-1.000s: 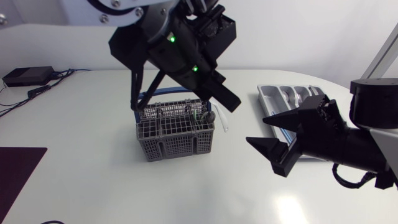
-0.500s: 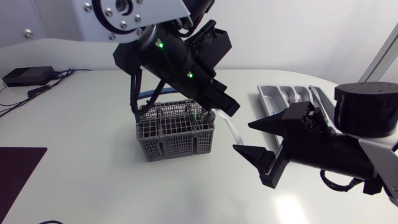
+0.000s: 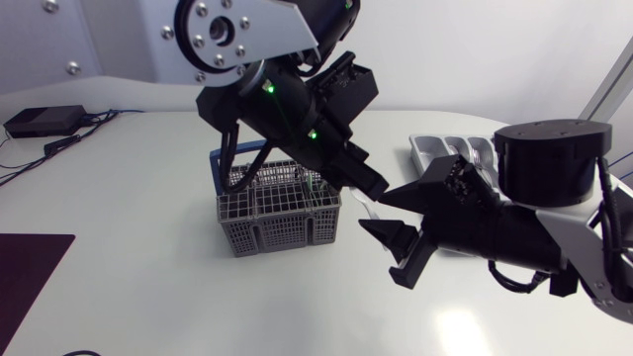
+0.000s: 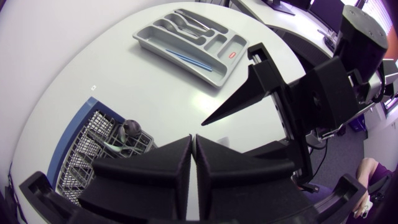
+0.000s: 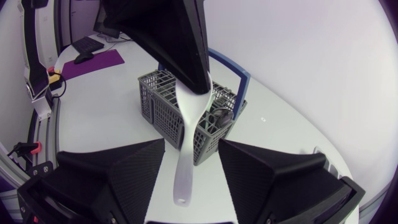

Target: Unload the cutlery basket into the drawer organizer.

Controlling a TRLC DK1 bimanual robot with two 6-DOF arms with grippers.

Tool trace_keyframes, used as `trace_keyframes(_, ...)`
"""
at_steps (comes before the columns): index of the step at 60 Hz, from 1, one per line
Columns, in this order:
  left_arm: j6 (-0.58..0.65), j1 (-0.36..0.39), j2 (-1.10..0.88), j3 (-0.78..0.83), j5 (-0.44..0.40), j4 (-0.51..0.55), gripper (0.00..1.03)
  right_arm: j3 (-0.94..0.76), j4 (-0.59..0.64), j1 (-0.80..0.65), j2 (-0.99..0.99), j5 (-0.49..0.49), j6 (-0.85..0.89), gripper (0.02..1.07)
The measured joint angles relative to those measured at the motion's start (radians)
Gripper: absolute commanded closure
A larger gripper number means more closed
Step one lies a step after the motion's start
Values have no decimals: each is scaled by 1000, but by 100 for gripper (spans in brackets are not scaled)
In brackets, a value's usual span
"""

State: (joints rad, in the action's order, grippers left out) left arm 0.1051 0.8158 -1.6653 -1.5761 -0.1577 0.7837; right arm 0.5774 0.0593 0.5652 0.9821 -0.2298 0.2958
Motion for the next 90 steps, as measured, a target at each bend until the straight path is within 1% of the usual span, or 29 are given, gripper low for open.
trace_keyframes(4,0,2,-1,3,0,0,100,5,-5,5,9,9,0,65)
trace_keyframes(8,0,4,-2,5,0,0,100,12,-8,11,18,18,0,66)
trace_keyframes(12,0,6,-4,6,-1,0,100,19,-10,16,27,19,0,71)
trace_keyframes(15,0,6,-4,6,-3,0,100,20,-11,18,31,19,0,71)
trace_keyframes(21,0,10,-4,6,-3,0,100,21,-11,23,39,21,0,84)
trace_keyframes(25,0,11,-4,6,-3,0,100,21,-11,23,41,22,0,96)
trace_keyframes(26,0,11,-4,6,-3,0,100,21,-11,23,41,21,0,97)
trace_keyframes(40,0,11,-4,6,-3,-2,99,21,-3,26,39,26,-5,99)
trace_keyframes(41,0,11,-4,6,-3,1,98,21,-2,26,39,26,-5,99)
trace_keyframes(42,0,11,-4,6,-3,1,94,21,1,26,38,26,-5,100)
trace_keyframes(46,0,11,-5,6,-4,2,74,21,10,26,34,24,-5,100)
trace_keyframes(47,0,11,-5,6,-5,3,68,21,13,26,32,24,-5,100)
trace_keyframes(49,0,11,-5,6,-13,3,51,21,20,26,26,18,-4,100)
trace_keyframes(51,-1,11,-5,6,-21,0,38,21,30,26,22,13,-3,100)
trace_keyframes(56,-1,6,-5,3,-18,-8,21,21,53,29,10,-10,-3,100)
trace_keyframes(61,-11,-14,-5,-3,-18,-19,16,21,78,27,-3,-30,10,100)
trace_keyframes(73,-34,-66,-5,-18,-18,-42,16,19,126,-11,-18,-69,59,100)
trace_keyframes(78,-34,-85,-5,-18,-17,-42,15,13,147,-43,-28,-109,84,100)
trace_keyframes(85,-34,-111,-5,-18,-17,-42,15,-2,175,-137,-42,-174,135,100)
trace_keyframes(90,-34,-124,-5,-16,0,-43,15,-10,206,-243,-47,-248,187,100)
